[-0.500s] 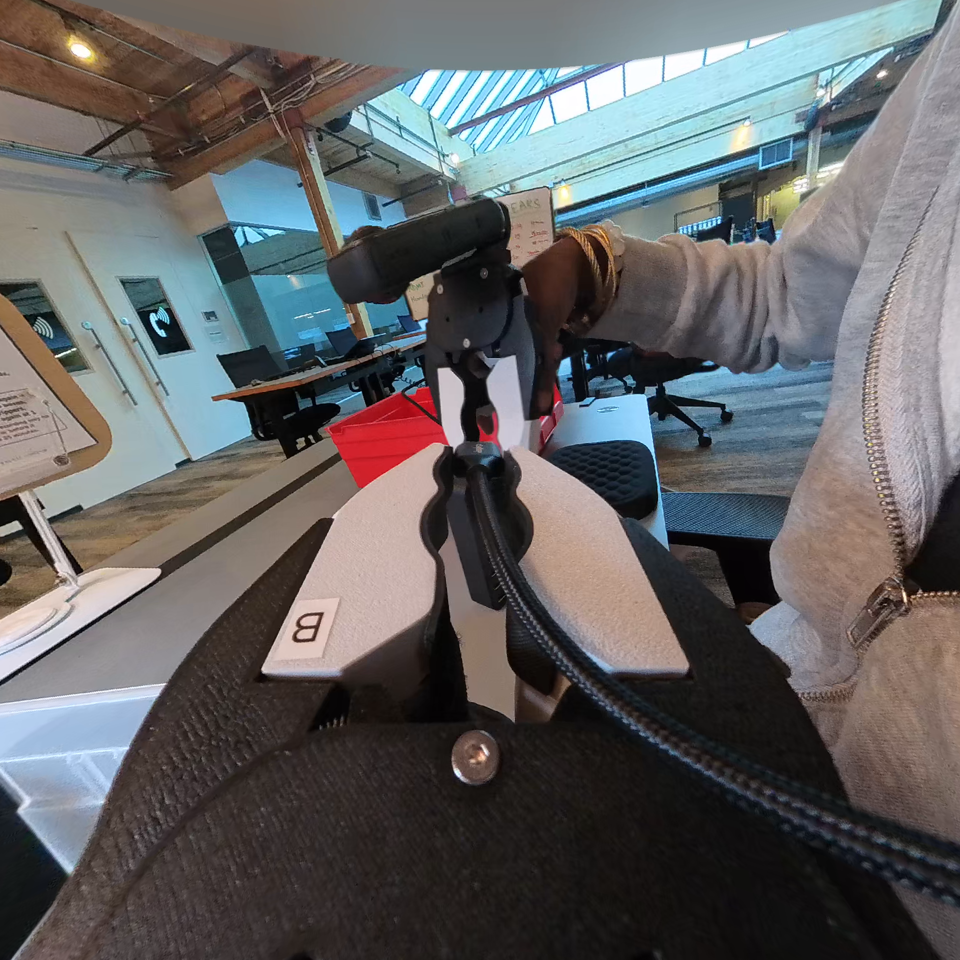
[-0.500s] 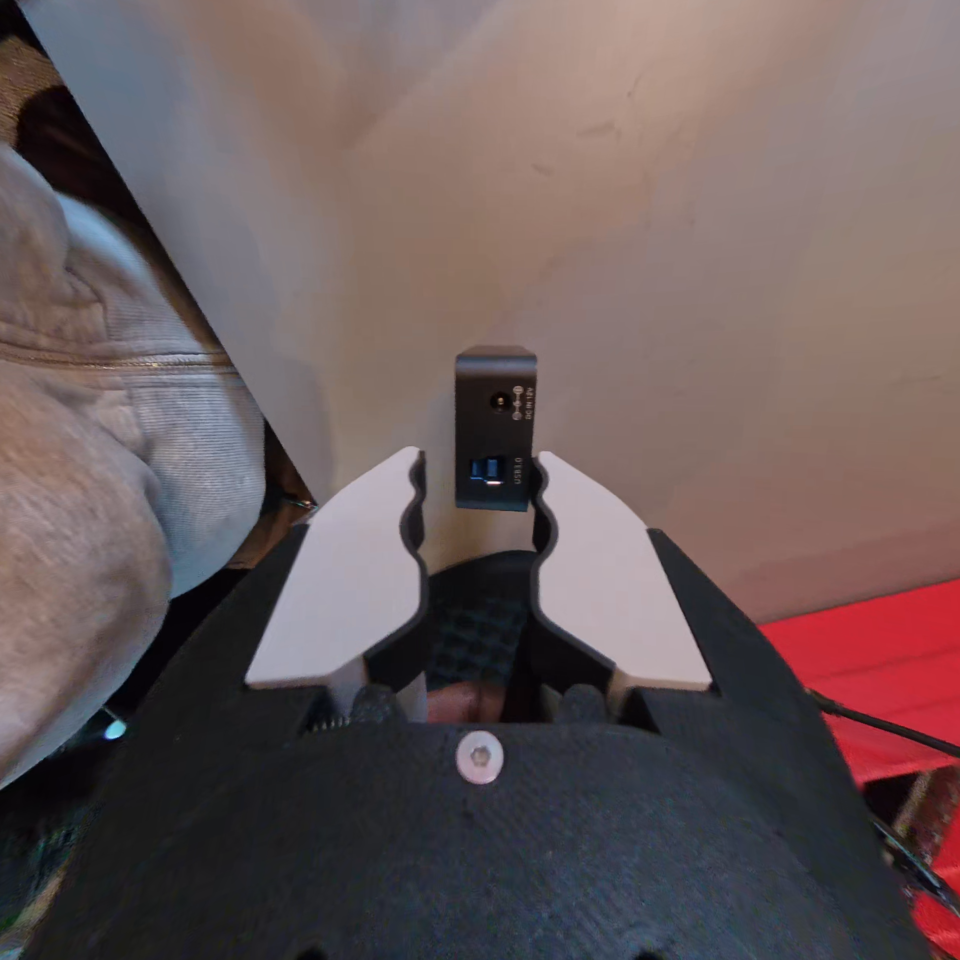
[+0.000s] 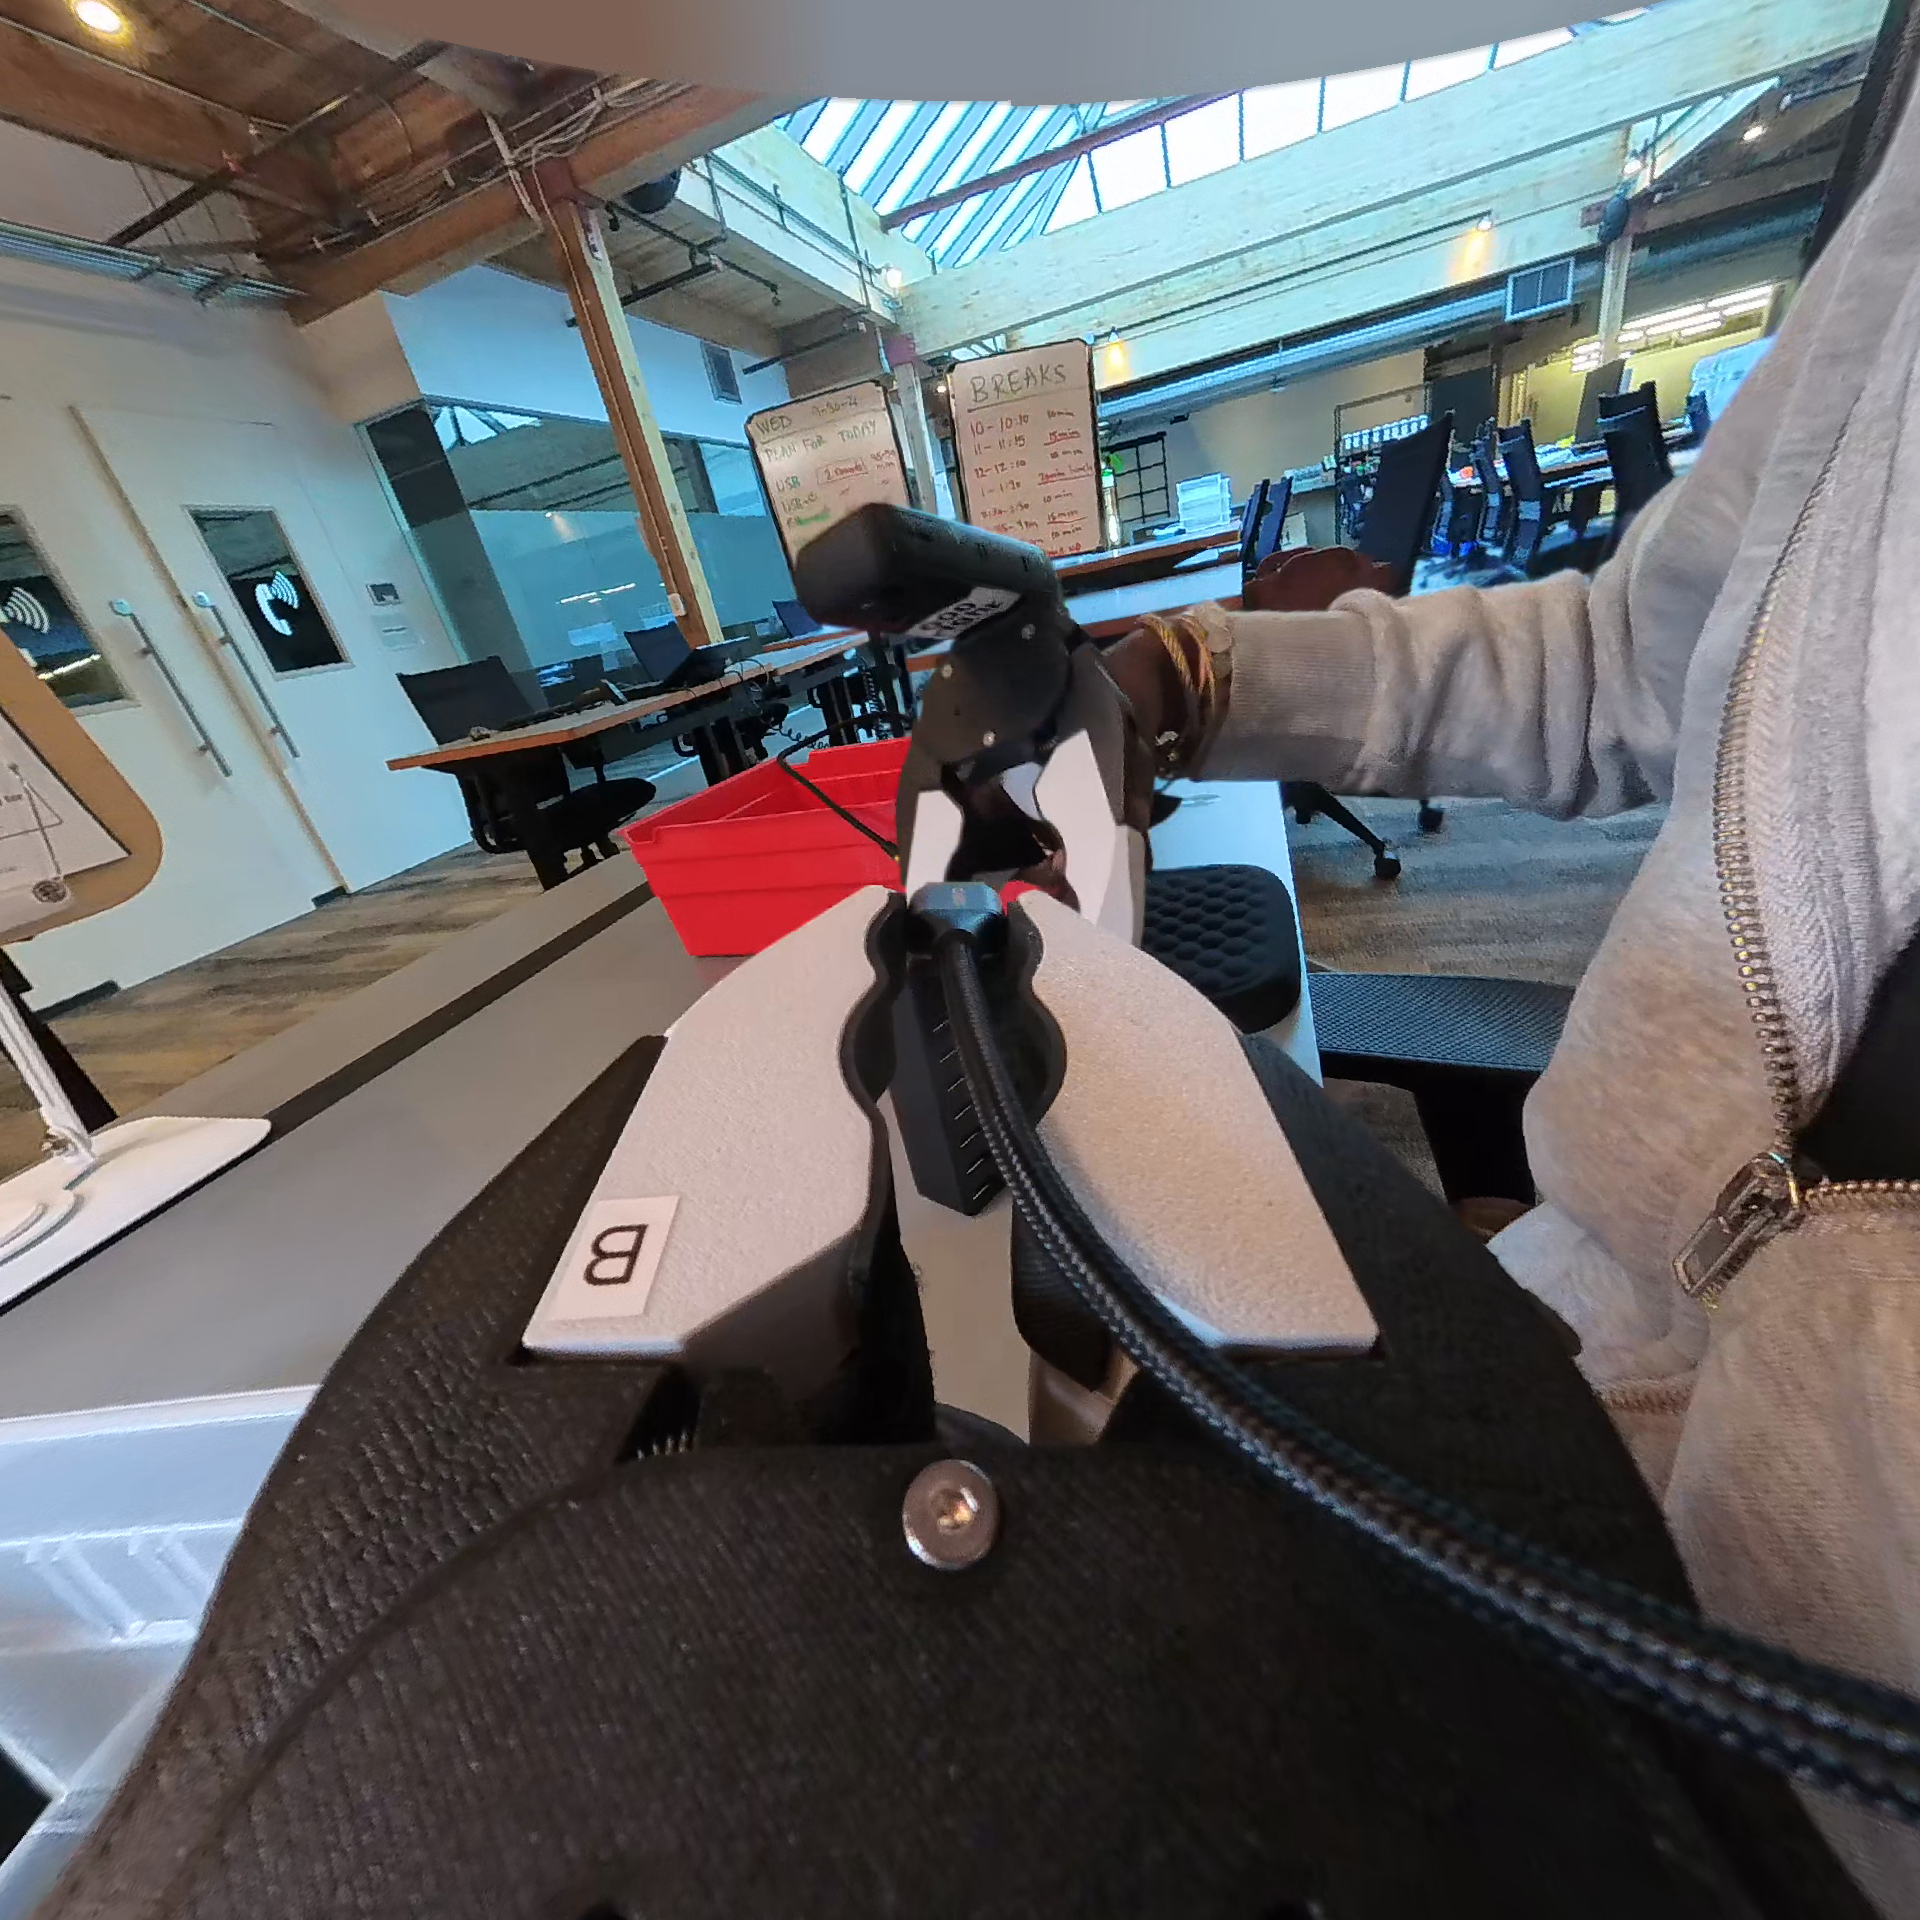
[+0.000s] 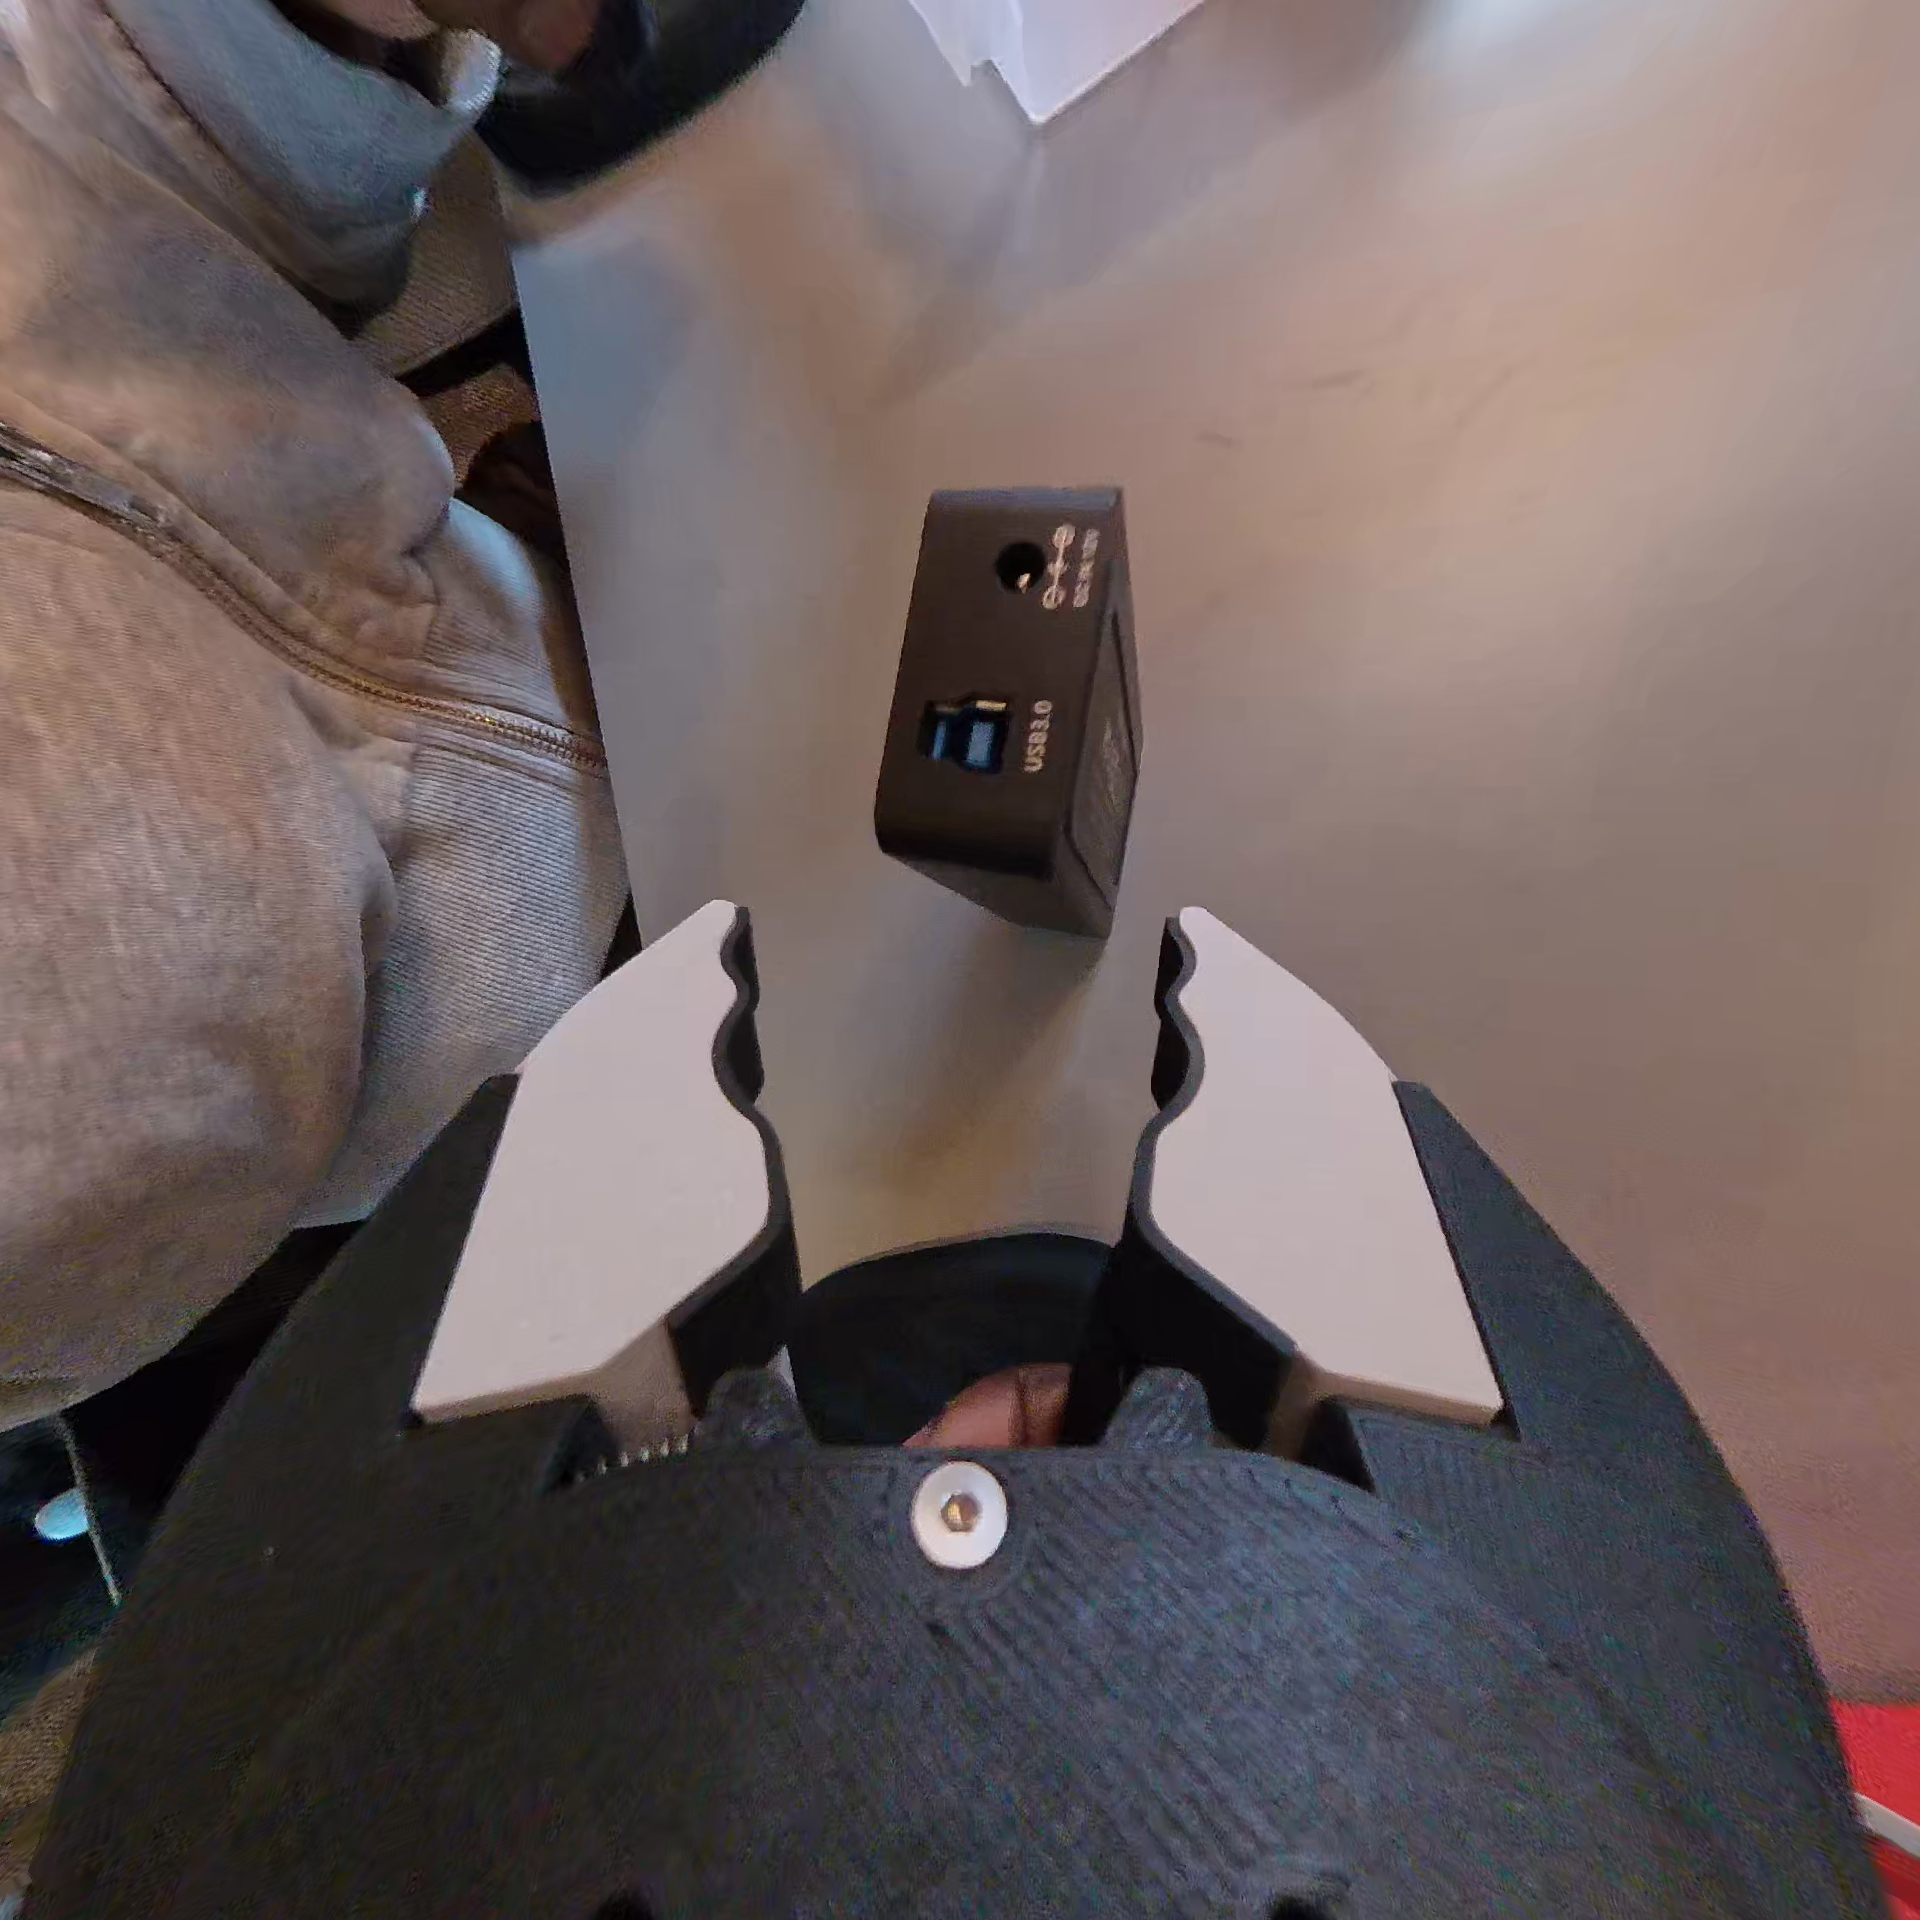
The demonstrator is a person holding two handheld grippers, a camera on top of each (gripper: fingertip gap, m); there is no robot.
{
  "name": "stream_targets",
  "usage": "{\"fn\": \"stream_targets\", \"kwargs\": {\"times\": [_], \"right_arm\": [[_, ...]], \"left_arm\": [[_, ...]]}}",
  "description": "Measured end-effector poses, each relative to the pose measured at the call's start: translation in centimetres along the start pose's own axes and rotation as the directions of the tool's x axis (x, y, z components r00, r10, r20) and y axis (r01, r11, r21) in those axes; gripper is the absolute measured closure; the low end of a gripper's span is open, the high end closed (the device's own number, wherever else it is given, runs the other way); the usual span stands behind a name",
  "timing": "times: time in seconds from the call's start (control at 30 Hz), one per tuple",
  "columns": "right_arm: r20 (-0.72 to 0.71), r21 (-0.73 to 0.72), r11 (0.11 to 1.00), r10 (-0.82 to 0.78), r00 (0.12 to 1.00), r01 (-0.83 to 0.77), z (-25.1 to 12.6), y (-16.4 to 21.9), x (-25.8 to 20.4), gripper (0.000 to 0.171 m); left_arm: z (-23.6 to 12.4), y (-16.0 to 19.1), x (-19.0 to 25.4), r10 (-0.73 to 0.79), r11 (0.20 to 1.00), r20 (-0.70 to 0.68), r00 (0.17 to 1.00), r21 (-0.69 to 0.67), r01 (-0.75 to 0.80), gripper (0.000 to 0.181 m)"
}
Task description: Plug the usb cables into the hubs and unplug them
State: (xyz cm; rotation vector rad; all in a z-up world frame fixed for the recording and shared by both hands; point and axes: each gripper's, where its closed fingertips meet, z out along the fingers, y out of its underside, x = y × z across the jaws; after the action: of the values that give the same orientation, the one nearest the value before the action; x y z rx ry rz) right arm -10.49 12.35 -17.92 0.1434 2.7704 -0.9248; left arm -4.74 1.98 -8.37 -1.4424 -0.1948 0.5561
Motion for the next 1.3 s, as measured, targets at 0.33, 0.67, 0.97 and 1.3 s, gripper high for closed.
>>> {"fn": "stream_targets", "kwargs": {"times": [0.33, 0.67, 0.97, 1.3], "right_arm": [[0.078, 0.07, 0.979, 0.187, 0.979, -0.192, 2.6, 0.4, -1.8, 0.1], [0.017, 0.173, 0.984, 0.042, 0.999, -0.044, 2.4, -0.2, -1.4, 0.086], [0.001, 0.476, 0.833, -0.321, 0.947, 0.281, 2.0, -4.3, 0.0, 0.08], [0.246, 0.714, 0.699, -0.312, 0.918, 0.047, -0.4, -7.9, -2.4, 0.11]], "left_arm": [[0.3, 0.0, 0.4, 0.0, 1.0, -0.014, 1.0, -0.001, 0.0, 0.162], [0.3, 0.4, 0.3, -0.011, 1.0, -0.01, 1.0, -0.011, 0.011, 0.163], [1.0, 1.5, 0.0, -0.087, 0.996, -0.006, 0.996, -0.038, 0.087, 0.162], [2.8, 2.7, -1.4, -0.215, 0.977, 0.051, 0.975, 0.0, 0.215, 0.163]]}}
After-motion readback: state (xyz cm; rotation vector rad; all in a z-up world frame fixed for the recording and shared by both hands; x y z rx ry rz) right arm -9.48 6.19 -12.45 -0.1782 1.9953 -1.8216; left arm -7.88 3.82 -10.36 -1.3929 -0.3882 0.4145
